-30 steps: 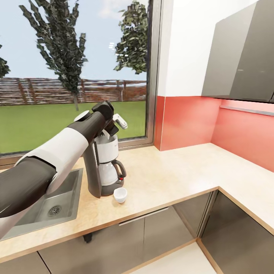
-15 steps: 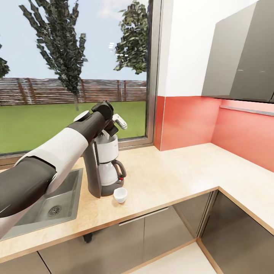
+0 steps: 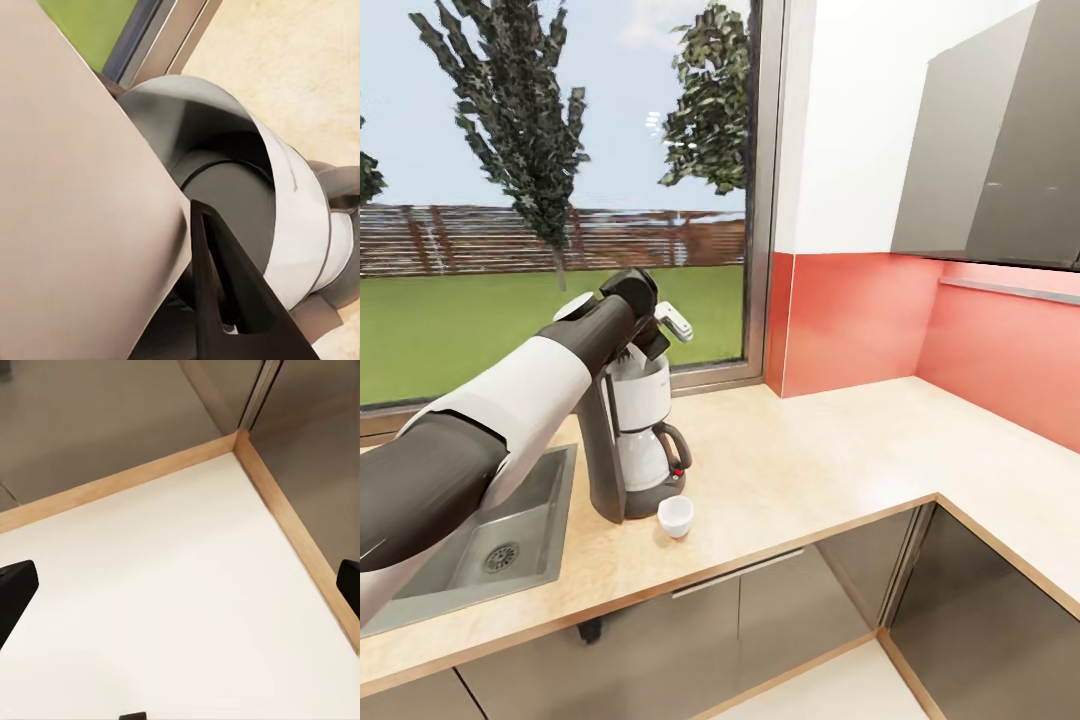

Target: Set up a coffee station on the kitchen countertop: keep the coffee maker on the countertop, move the bottle of coffee from the kitchen shelf to the counter next to the coffee maker, place a paper coffee filter on top of the coffee maker, put the saucer next to the coffee maker with the coffee cup on the saucer, and place the electric kettle next to the coffee maker.

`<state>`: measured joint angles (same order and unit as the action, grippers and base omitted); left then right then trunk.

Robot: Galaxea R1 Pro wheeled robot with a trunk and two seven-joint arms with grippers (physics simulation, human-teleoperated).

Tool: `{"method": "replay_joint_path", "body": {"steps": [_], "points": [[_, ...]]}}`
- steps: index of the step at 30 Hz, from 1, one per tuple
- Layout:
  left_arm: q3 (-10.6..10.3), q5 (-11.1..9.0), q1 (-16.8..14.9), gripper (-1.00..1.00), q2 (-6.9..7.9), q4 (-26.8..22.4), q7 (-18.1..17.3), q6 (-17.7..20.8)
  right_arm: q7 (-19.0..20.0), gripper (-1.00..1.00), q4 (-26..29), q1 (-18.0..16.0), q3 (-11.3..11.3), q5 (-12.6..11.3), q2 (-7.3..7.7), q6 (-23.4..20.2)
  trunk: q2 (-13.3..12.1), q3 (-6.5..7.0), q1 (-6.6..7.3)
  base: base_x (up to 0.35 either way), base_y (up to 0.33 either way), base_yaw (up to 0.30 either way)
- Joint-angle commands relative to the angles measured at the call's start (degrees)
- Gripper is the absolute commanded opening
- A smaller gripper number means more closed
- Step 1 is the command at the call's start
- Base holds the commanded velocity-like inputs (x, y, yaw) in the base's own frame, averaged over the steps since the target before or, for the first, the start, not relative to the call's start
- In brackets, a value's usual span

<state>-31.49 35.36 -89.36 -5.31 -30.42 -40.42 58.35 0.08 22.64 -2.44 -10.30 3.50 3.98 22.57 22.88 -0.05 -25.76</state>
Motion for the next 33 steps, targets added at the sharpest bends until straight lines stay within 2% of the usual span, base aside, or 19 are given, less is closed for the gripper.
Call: {"method": "replay_joint_path", "body": {"steps": [1,22,23,33], "points": [[-0.24,1.02,-0.02,-1.00,0.03,0.01,-0.29,-0.16,0.01,1.00,-0.05,-0.02,-0.26,0.37,-0.03,0.19,0.04,-0.02,-0.02,0.018,0.000,0.000],[-0.46,1.19,1.56,-1.00,-0.05,-0.44,-0.27,-0.26,0.01,1.00,-0.05,-0.02,-0.25,0.37,-0.03,0.15,0.04,-0.02,-0.02,0.002,0.000,0.000],[-0.49,1.20,1.56,1.00,-0.05,-0.54,-0.27,-0.26,0.01,1.00,-0.05,-0.02,-0.25,0.37,-0.03,0.13,0.04,-0.02,-0.02,0.000,0.000,0.000],[-0.51,1.23,1.56,1.00,-0.05,-0.60,-0.27,-0.20,0.01,1.00,-0.05,-0.02,-0.25,0.37,-0.03,0.16,0.04,-0.02,-0.02,0.000,0.000,0.000]]}}
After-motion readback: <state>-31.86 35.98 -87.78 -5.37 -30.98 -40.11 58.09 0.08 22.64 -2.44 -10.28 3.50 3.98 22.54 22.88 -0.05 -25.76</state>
